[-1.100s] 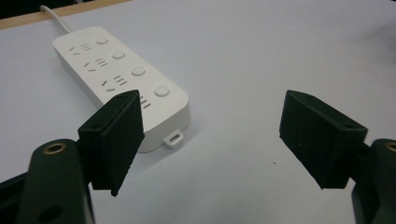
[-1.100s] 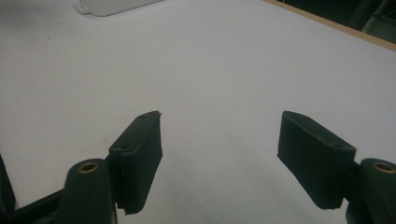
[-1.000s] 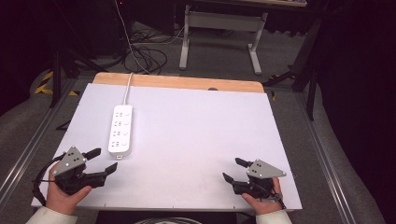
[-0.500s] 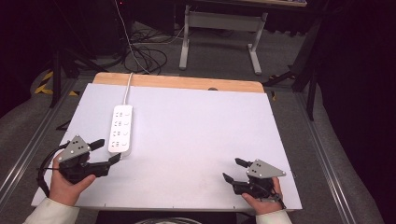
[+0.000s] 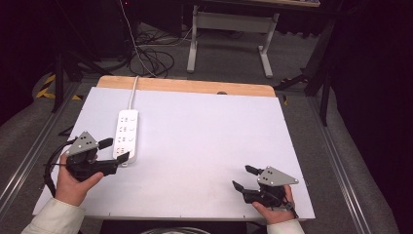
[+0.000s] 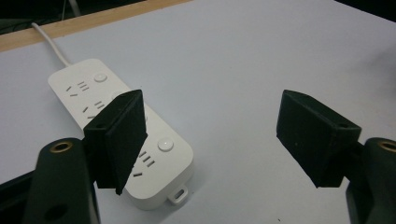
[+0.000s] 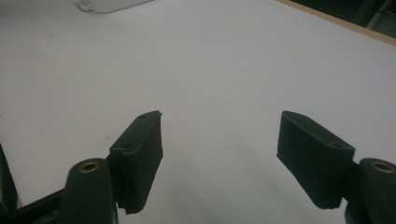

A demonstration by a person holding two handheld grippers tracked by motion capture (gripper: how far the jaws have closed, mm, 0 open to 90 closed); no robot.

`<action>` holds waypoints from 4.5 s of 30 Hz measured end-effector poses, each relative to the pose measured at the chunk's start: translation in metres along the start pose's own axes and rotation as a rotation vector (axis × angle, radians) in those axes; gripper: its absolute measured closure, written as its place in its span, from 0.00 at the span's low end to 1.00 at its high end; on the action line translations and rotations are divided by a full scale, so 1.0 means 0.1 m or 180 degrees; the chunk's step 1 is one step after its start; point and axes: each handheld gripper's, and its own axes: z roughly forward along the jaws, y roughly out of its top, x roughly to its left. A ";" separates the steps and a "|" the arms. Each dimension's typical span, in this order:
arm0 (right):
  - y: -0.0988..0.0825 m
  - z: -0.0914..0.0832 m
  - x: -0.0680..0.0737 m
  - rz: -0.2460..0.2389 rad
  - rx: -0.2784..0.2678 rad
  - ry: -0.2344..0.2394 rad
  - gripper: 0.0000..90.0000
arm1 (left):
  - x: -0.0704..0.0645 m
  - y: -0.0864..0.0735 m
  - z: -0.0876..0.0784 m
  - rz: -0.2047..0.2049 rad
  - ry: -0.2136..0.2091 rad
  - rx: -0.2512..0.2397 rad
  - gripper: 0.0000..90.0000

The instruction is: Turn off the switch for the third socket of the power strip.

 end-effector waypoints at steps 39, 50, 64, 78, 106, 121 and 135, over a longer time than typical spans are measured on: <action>-0.01 0.01 -0.01 -0.0002 0.0006 0.0021 0.34 | 0.28 0.23 0.32 -0.0058 0.0148 0.0113 0.87; -0.01 0.01 -0.01 -0.0017 0.0016 0.0019 0.34 | 0.36 0.20 0.54 -0.0066 0.0232 0.0212 1.00; -0.01 0.01 -0.01 -0.0026 0.0017 0.0030 0.34 | 0.49 0.10 0.79 0.0007 0.0309 0.0365 1.00; -0.01 0.01 -0.01 -0.0030 0.0019 0.0038 0.34 | 0.51 0.02 0.97 0.0013 0.0335 0.0612 1.00; -0.01 0.01 -0.01 -0.0020 0.0017 0.0055 0.34 | 0.52 -0.01 1.01 0.0034 0.0433 0.0736 1.00; -0.02 0.01 -0.01 -0.0017 0.0024 0.0062 0.34 | 0.51 -0.03 1.01 0.0055 0.0469 0.0709 1.00; -0.02 0.02 -0.01 -0.0016 0.0030 0.0069 0.34 | 0.53 -0.02 1.00 -0.0024 0.0444 0.0714 1.00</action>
